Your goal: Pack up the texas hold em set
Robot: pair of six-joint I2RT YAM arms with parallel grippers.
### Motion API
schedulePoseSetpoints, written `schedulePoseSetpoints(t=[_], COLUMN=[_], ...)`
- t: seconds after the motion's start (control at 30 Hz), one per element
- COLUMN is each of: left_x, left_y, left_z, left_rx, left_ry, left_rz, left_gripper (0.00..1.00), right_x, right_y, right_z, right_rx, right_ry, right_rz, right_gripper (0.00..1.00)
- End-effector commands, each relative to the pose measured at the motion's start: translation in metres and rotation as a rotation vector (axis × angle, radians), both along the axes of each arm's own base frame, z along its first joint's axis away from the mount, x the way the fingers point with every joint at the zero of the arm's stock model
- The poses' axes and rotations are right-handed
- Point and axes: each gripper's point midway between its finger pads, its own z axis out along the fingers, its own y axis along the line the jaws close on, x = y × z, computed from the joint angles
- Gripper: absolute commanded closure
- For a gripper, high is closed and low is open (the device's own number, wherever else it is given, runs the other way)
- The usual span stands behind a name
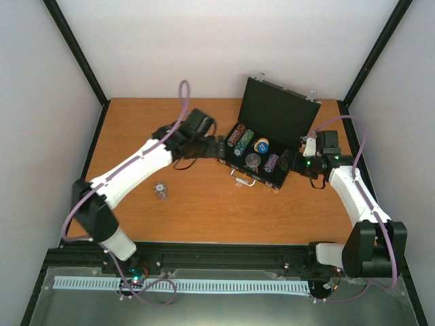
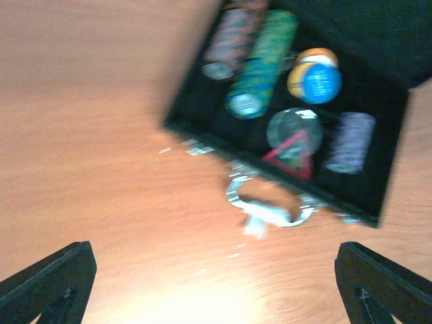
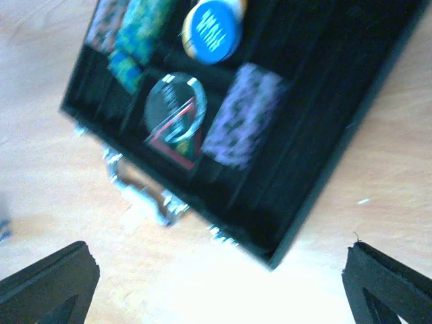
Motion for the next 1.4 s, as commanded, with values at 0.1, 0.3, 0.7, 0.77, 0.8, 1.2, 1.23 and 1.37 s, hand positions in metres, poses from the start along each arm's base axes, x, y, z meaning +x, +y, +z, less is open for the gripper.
schedulePoseSetpoints(t=[0.1, 0.3, 0.7, 0.77, 0.8, 1.2, 1.23, 1.37], left_x=[-0.049, -0.068, -0.079, -0.081, -0.081, -0.082, -0.082, -0.073], left_y=[0.1, 0.129, 0.186, 0.194, 0.197, 0.217, 0.218, 0.214], left_z=[-0.038, -0.06, -0.086, -0.089, -0.091, -0.138, -0.142, -0.153], left_rx=[0.122, 0.168, 0.226, 0.251, 0.262, 0.31, 0.301, 0.299], left_ry=[0.066, 0.093, 0.133, 0.14, 0.146, 0.235, 0.245, 0.266], left_rz=[0.237, 0.332, 0.509, 0.525, 0.53, 0.601, 0.604, 0.585], left_gripper=[0.0, 0.0, 0.0, 0.0, 0.0, 0.15, 0.16, 0.21], right_x=[-0.033, -0.032, -0.004, -0.003, -0.003, 0.002, 0.002, 0.002], right_y=[0.061, 0.085, 0.103, 0.103, 0.103, 0.104, 0.104, 0.103], right_z=[0.014, 0.002, -0.029, -0.033, -0.035, -0.037, -0.037, -0.039], right_rx=[0.28, 0.308, 0.26, 0.253, 0.252, 0.239, 0.236, 0.23], right_ry=[0.011, 0.053, 0.082, 0.09, 0.094, 0.104, 0.104, 0.106], right_rz=[0.164, 0.23, 0.236, 0.237, 0.238, 0.246, 0.245, 0.243], right_gripper=[0.0, 0.0, 0.0, 0.0, 0.0, 0.0, 0.0, 0.0])
